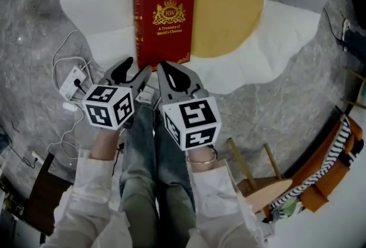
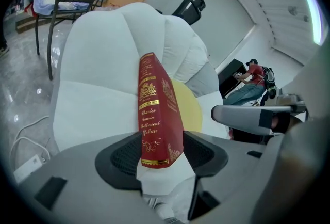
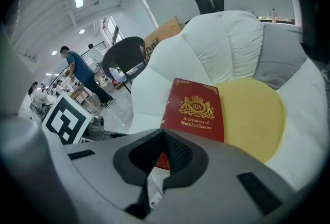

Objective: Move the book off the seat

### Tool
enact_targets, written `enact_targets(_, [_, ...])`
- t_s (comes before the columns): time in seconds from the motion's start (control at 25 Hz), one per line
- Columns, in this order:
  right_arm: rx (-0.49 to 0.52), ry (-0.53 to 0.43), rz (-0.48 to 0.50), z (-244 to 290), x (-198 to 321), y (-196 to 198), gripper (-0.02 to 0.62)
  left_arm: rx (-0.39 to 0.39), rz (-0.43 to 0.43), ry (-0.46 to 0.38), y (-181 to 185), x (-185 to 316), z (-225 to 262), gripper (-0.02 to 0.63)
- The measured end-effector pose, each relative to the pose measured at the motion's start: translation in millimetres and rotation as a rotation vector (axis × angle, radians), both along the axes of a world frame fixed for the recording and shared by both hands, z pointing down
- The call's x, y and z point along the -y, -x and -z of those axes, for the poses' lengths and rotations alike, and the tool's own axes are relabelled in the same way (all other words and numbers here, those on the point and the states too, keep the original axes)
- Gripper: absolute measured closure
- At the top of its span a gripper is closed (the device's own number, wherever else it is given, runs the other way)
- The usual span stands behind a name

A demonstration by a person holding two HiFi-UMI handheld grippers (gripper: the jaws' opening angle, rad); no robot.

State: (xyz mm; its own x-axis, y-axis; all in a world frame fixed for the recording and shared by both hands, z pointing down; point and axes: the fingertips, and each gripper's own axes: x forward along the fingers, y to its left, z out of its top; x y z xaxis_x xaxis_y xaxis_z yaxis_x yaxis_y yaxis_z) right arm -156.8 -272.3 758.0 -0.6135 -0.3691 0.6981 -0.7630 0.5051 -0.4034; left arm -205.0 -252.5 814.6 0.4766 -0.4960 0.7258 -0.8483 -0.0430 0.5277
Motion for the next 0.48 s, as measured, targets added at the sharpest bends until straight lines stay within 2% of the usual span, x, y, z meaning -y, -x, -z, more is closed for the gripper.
enact_targets(0.48, [0.007, 0.018, -0.024, -15.2, -5.2, -9.4, 0.583, -0.030, 0.027, 0.073, -0.6, -2.6, -33.7, 0.313])
